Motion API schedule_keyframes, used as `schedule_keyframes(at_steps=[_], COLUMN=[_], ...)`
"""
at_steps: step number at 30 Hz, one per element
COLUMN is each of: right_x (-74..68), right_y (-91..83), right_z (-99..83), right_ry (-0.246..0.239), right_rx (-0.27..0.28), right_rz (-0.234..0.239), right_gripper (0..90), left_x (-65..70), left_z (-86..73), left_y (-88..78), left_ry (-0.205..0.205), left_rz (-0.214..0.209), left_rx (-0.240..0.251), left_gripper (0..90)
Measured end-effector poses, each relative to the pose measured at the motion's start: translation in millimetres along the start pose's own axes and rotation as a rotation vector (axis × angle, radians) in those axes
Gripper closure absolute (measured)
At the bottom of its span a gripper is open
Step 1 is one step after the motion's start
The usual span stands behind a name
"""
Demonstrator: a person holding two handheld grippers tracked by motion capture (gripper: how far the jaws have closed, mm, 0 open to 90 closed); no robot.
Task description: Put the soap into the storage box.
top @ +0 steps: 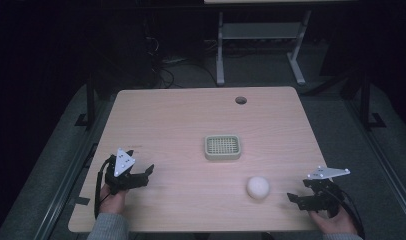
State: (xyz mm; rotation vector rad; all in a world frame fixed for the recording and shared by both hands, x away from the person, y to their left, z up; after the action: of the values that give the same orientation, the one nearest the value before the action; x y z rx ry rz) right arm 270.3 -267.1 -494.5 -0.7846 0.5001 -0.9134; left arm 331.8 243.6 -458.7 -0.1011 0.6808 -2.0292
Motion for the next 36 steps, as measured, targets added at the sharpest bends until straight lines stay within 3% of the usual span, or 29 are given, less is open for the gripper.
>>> schedule_keyframes(at_steps=[12, 20, 36], right_x=[-6.8, -13.8, -26.0], right_y=[1.3, -0.1, -8.6], right_z=[7.4, 18.1, 40.0], right_ry=[-0.031, -0.09, -0.16], right_rx=[-0.021, -0.054, -0.103], right_rz=[0.016, 0.034, 0.065], right_gripper=[19.9, 20.0, 19.8], left_x=[0.9, 1.5, 0.3], left_z=[-0.9, -1.3, -1.4], left_y=[0.5, 0.9, 0.4], left_ry=[0.004, 0.001, -0.003], left_rz=[-0.005, -0.009, -0.007], left_rx=[-0.003, -0.004, 0.0], left_gripper=[14.8, 14.8, 14.8])
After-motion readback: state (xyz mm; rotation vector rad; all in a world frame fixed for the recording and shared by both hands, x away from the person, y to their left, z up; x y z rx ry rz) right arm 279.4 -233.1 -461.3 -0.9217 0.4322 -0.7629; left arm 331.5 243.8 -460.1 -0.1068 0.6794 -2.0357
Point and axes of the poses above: each handheld gripper's, and its own axes: y roughly forward along the jaws, z roughly out of its top, x roughly to its right, the point moved 6 cm from there along y, roughly forward along the jaws, and after that the axes turned 2 degrees about -z, right-handed, at the moved point
